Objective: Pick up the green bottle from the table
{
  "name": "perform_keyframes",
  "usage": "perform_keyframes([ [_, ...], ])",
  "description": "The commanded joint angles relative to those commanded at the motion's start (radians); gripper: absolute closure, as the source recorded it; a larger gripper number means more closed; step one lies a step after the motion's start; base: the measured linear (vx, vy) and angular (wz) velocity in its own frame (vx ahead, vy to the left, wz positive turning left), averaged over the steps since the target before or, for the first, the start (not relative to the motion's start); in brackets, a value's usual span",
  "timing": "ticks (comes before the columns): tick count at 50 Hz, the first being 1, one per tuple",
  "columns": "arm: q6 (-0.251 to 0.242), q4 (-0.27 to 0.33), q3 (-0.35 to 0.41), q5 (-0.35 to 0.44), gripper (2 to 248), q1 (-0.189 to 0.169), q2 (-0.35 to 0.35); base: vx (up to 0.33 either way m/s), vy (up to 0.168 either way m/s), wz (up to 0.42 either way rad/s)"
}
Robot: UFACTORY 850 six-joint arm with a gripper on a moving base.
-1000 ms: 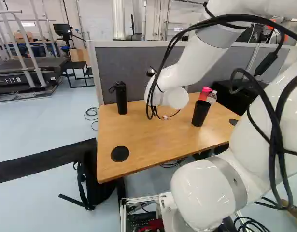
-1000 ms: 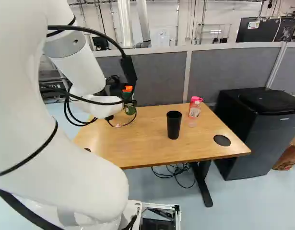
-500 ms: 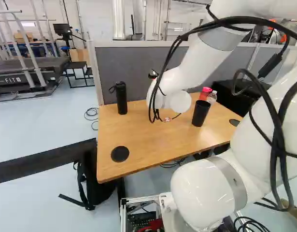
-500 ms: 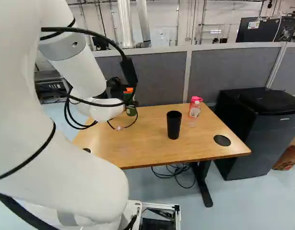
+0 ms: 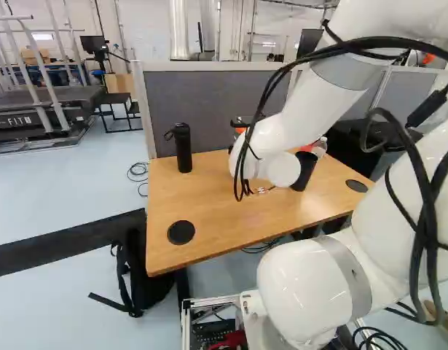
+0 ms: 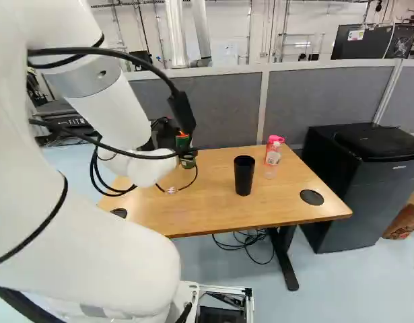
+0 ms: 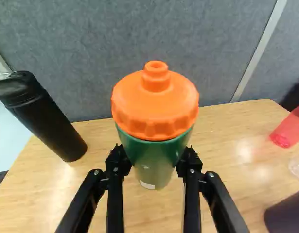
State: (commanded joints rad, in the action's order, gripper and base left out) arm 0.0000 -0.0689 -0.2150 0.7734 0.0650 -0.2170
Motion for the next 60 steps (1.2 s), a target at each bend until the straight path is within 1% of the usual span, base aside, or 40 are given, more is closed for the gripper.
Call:
perform_keyframes([
  [15, 0.000, 0.037, 0.068, 0.053, 206, -0.035, -0.033, 0.000, 0.000, 0.000],
  [29, 0.000, 0.058, 0.108, 0.084, 206, -0.055, -0.053, 0.000, 0.000, 0.000],
  [42, 0.000, 0.068, 0.126, 0.098, 206, -0.064, -0.061, 0.000, 0.000, 0.000],
  [60, 0.000, 0.069, 0.128, 0.099, 206, -0.065, -0.062, 0.000, 0.000, 0.000],
])
